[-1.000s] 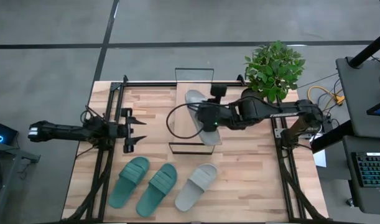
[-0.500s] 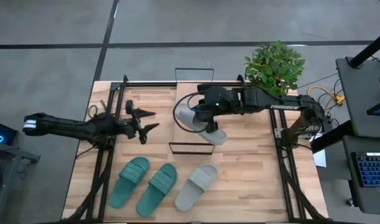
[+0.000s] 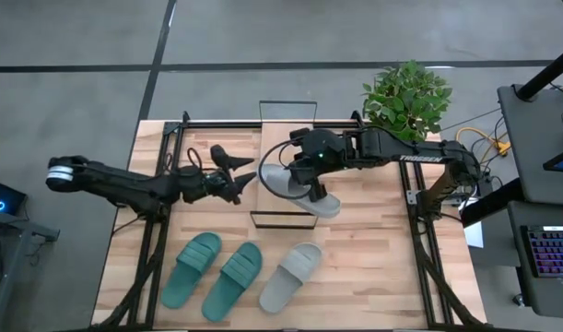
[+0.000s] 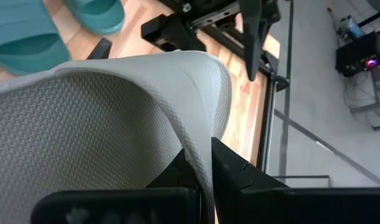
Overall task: Pick and place slides into the shelf
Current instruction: Put the right gray slipper on the shelf
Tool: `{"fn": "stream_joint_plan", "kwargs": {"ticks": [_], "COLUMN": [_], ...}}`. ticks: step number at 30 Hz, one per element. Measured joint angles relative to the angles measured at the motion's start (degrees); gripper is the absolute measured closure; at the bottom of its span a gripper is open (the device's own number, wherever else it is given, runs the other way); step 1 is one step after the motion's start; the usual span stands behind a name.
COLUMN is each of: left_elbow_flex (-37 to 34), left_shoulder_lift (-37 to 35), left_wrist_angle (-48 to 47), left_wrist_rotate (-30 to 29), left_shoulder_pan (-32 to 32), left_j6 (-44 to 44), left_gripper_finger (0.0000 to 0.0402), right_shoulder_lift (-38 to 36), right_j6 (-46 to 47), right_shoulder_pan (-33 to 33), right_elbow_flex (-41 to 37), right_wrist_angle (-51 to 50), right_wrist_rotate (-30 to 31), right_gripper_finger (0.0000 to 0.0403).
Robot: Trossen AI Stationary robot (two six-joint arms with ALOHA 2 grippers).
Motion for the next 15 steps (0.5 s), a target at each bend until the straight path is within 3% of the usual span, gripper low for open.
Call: {"fn": "stream_joint_plan", "kwargs": {"ticks": [10,15], "left_elbow_flex": [0.09,0.09], "left_shoulder_lift": [2.27,1.99], "left_wrist_angle": [5.4,5.57], "left_wrist_rotate": [7.36,9.95], "left_shoulder_pan": [0.03,0.01], "left_j6": [2.01,1.99], "left_gripper_finger": [0.0182,0.0182], "right_shoulder_lift": [0.02,0.07], "right_j6": [0.22,0.51], "right_shoulder_pan": [-1.12,-1.66], "right_elbow_flex": [0.0,0.0], "right_wrist_angle": [0.37,0.3], "right_wrist_rotate": [-0.07,-3.0], "right_gripper_finger": [0.0391,0.0391]}}
